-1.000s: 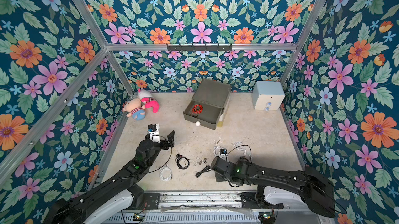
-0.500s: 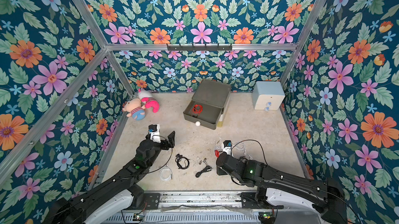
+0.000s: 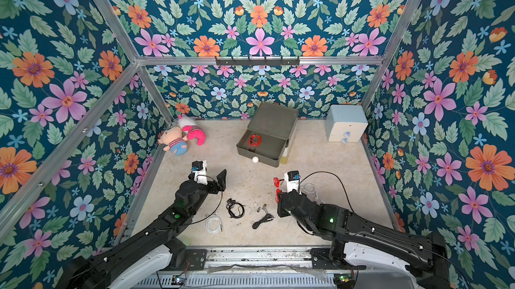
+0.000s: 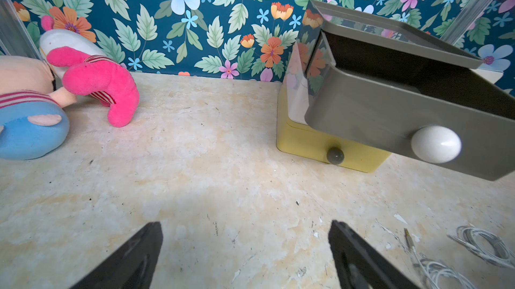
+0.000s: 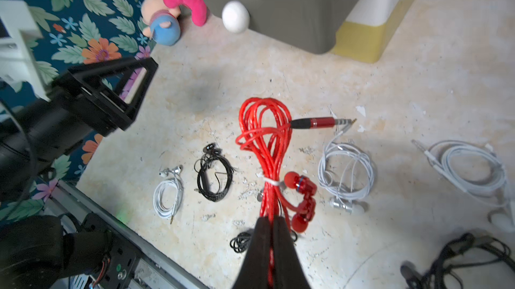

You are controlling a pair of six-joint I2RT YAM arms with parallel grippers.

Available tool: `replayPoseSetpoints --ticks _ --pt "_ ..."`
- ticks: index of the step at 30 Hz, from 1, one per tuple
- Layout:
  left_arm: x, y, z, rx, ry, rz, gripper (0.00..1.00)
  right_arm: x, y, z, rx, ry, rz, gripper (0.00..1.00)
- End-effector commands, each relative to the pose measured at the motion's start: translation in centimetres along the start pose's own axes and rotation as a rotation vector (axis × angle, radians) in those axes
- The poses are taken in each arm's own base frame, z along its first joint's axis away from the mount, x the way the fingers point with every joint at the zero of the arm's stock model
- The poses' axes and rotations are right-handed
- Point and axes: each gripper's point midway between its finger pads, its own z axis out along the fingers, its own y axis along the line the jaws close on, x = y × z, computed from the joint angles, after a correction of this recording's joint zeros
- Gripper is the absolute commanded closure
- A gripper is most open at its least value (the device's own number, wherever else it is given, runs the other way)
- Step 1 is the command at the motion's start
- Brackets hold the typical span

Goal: Place the wired earphones into the drawer by color
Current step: Place the wired earphones in the drawer.

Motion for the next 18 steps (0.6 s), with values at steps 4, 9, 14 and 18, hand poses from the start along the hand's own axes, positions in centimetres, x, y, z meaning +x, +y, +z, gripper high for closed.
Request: replayPoseSetpoints --ticks 4,9,14,18 --pt "-0.9 -0.6 -0.1 0.035 -0.037 0.003 0.01 -5.0 0.9 -0.8 -0.022 -0.118 -0.057 1.0" --pt "-0.9 -0.6 -0.2 0.036 -0.043 0.003 0.01 -8.1 0.8 -0.9 -0.02 -0.161 -0.092 1.0" --pt "-1.0 -0.7 -0.3 0.041 -0.048 0.001 0.01 -11.0 0.8 -0.2 -0.025 -0.185 -0.117 1.0" --pt "-0.9 -0.7 -0.2 0.044 -0.045 0.003 0.01 -13.1 0.3 1.1 -0.045 -0.191 -0.114 1.0"
